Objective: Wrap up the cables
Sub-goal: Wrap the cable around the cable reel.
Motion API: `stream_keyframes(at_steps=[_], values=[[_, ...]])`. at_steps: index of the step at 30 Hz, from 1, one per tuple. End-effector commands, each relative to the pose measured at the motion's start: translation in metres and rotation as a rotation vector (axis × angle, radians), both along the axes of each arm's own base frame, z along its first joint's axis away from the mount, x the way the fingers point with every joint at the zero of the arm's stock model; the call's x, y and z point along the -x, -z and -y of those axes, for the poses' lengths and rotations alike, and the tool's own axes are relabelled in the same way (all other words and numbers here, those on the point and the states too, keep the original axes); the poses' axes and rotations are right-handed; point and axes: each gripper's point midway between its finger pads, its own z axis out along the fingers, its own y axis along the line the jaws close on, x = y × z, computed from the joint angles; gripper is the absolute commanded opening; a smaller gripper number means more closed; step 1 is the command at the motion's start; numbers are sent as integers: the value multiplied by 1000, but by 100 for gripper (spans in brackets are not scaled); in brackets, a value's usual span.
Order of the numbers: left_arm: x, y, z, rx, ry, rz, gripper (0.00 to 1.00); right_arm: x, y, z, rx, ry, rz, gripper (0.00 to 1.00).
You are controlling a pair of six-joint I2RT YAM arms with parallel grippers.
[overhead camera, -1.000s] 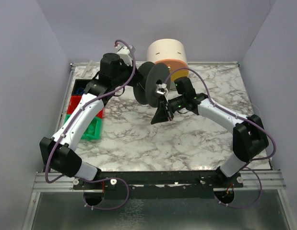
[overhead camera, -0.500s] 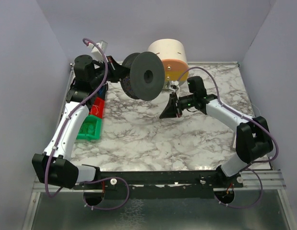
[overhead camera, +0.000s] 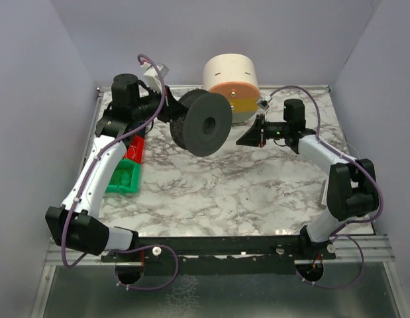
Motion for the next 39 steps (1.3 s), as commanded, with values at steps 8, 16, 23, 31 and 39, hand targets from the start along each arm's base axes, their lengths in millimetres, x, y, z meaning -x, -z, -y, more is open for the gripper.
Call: stream_keyframes(at_steps=[8,16,23,31,39], values=[[6,59,4,-413,-11,99,0,-8,-30,19,3,16,-43,1],[-5,92,1,-592,-73,90,0,5,-53,17,-55,-42,-63,0],[1,104,20,-636,11,87,0,-14,-69,13,-97,4,-151,0],[1,121,27,-713,38,86,0,-7,-114,13,-129,-109,-183,0],[-13,122,19,-745,-49,83,0,18,-143,-2,-153,-180,-159,0]])
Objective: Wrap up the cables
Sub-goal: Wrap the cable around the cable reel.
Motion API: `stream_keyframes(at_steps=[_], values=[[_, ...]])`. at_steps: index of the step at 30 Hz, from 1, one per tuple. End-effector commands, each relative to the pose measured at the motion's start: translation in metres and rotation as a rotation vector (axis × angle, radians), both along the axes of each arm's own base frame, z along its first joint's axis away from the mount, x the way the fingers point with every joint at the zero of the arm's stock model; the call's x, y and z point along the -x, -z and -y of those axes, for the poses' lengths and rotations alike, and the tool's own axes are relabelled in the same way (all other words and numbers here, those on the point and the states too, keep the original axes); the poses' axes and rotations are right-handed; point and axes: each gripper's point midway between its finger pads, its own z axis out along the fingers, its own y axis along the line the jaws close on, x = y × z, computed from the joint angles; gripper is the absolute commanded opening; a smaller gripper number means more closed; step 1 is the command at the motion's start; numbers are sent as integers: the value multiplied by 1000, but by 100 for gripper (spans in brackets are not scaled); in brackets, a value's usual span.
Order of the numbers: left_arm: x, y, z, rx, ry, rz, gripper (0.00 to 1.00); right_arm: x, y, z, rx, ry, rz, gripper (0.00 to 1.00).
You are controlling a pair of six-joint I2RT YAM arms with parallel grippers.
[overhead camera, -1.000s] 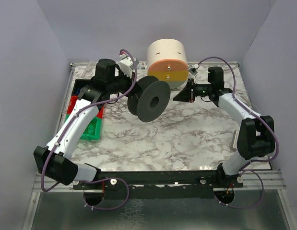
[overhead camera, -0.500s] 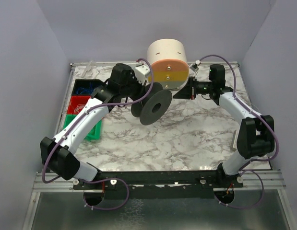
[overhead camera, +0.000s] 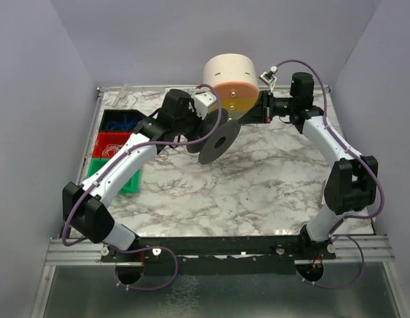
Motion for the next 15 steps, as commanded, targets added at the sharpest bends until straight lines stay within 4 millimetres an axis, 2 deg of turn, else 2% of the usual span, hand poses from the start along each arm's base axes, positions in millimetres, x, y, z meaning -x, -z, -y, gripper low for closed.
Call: stream_keyframes(at_steps=[1,9,15], values=[[-13,13,-26,-109,-117,-2,0,38,-46,-12,-58,-125,66,1],[-18,11,-27,-87,-157,0,0,59,-39,-69,-58,-213,42,1],[-25,5,-33,2,-216,-18,0,97,-32,-109,-57,-335,46,1]])
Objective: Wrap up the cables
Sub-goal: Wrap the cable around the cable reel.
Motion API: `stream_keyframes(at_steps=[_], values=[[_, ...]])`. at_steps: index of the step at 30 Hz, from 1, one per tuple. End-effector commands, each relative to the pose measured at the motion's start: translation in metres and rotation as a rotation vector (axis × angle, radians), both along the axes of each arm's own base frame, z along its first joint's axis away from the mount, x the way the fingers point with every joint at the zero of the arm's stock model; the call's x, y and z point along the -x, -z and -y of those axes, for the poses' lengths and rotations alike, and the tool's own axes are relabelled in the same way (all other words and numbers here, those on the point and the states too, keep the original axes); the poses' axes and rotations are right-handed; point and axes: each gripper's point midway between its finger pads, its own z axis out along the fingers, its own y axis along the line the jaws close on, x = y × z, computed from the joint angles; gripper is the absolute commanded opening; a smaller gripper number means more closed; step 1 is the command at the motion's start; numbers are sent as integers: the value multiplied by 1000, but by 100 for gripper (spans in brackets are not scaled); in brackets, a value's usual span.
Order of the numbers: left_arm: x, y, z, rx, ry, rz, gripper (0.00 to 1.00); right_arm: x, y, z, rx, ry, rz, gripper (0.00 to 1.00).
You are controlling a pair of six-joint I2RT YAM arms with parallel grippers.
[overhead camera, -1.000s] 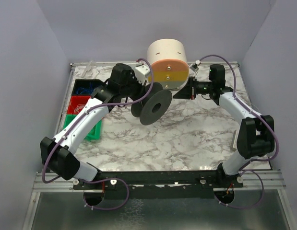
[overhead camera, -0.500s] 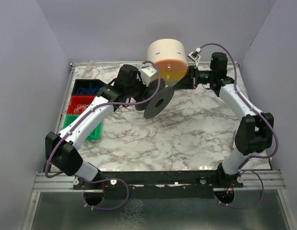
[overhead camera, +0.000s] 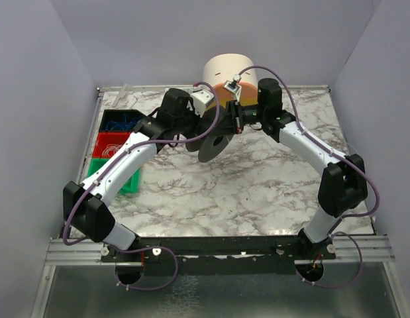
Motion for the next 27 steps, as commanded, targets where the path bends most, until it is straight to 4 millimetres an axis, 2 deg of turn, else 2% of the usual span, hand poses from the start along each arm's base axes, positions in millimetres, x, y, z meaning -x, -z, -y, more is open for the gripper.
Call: stream_keyframes(at_steps=[1,7,11,15,18,20,27], values=[[-20,-1,-29,31,-157,-10,0,47,-18,-26,-48,-160,68,0],[-29,-18,-43,182,-200,-35,0,85,10,-54,-4,-190,130,1],[-32,-25,-52,250,-221,-41,0,92,47,-72,93,-162,260,1],[-32,-26,-55,291,-219,-56,0,85,79,-85,154,-142,280,1],[-33,-32,-58,312,-223,-48,0,82,97,-89,182,-157,276,1],[-33,-36,-61,323,-226,-43,0,86,108,-89,189,-188,287,0],[-37,-44,-72,355,-251,-35,0,127,151,-80,224,-387,391,0]])
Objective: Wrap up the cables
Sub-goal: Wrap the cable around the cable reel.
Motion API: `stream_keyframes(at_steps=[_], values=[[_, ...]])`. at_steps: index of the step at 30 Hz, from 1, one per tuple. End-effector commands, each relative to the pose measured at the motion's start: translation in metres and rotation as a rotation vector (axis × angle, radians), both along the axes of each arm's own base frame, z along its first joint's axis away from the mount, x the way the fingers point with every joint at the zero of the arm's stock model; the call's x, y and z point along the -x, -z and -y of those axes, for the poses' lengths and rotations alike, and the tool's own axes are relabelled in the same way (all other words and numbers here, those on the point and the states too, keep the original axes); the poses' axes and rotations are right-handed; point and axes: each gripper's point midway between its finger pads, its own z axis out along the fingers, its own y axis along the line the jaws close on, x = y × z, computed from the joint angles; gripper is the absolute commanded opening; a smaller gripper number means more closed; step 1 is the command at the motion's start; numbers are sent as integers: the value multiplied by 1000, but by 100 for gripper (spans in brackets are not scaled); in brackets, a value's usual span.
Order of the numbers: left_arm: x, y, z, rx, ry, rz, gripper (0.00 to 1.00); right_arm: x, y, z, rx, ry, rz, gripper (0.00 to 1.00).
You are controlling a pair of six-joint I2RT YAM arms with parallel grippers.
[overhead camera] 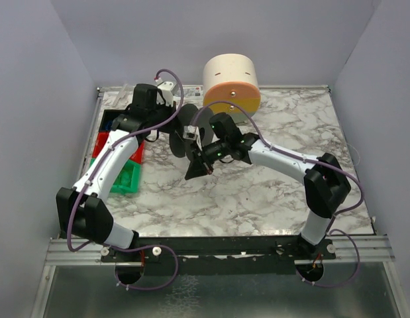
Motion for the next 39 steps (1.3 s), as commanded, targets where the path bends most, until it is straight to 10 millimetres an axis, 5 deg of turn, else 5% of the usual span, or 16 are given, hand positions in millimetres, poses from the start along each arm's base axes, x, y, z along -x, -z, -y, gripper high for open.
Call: stream_keyframes(at_steps=[1,17,19,23,26,33,39], values=[[-18,-51,-7,88,-39,161,0,53,42,11,85,-209,22,0],[-20,-86,-24,126,-50,197,0,68,124,43,267,-377,113,0],[-19,-90,-24,125,-49,205,0,61,138,50,326,-351,150,1],[-18,-95,-27,121,-58,218,0,8,161,63,489,-95,376,0],[-16,-97,-28,125,-57,223,0,-35,155,76,533,118,577,0],[-10,-104,-28,138,-48,236,0,-101,105,100,515,532,863,0],[-5,-107,-28,147,-37,242,0,-143,63,134,519,845,1042,0]])
